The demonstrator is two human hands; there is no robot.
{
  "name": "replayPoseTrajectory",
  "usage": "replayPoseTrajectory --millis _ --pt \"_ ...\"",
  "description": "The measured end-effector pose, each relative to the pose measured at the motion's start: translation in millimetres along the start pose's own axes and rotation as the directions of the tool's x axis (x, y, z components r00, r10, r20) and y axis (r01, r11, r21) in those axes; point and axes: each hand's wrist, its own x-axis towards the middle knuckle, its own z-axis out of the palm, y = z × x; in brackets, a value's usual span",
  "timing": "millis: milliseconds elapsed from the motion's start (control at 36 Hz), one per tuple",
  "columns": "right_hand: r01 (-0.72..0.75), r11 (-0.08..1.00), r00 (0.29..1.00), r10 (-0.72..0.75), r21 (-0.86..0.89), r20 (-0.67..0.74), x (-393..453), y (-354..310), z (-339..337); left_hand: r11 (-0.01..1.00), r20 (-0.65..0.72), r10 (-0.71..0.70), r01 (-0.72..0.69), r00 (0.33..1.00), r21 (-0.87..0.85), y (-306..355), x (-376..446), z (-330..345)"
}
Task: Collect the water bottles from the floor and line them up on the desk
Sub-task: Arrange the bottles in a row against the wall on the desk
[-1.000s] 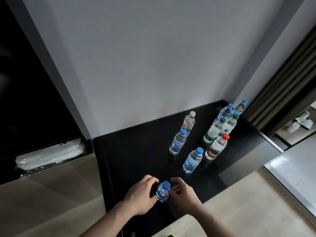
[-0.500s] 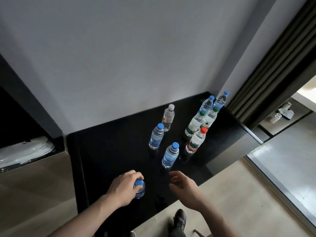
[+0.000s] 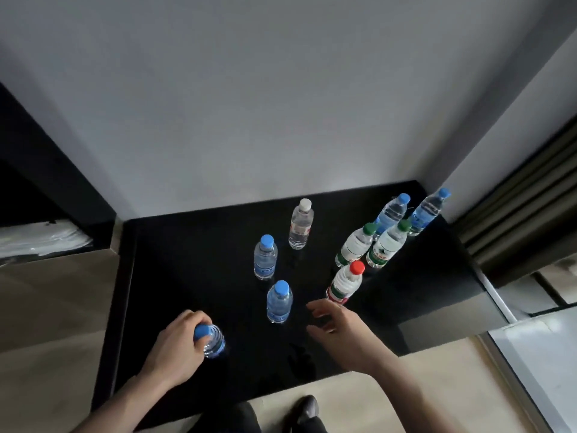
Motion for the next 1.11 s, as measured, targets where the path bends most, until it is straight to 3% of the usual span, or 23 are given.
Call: replayPoseTrajectory --millis 139,278,472,750,917,1111 --pt "0.06 0.997 0.994 -0.055 -0.047 0.091 12 8 -20 0.993 -0.015 -0.122 0.122 0.992 -0.003 12 -6 -4" --pt "0.073 0.997 0.995 -0.071 -0.022 0.07 21 8 -31 0.988 0.021 -0.139 0.137 0.99 0.076 20 -2 -22" --pt "0.05 0.999 0.999 -0.05 0.017 -0.006 24 10 -47 1.0 -0.1 0.021 -0.023 0.995 -0.016 63 25 -54" --pt "0.053 0.998 0.988 -0.046 0.04 -0.145 15 40 -109 0.946 -0.041 0.301 -0.304 0.953 -0.114 163 70 -38" --pt "0.085 0.992 0.982 -0.068 0.091 -0.178 31 72 -154 0.937 -0.015 0.33 -0.329 0.944 -0.115 219 88 -10" --pt "0.132 0.985 0.987 -0.12 0.108 -0.11 63 126 -207 0.951 -0.091 0.263 -0.274 0.96 -0.143 281 108 34"
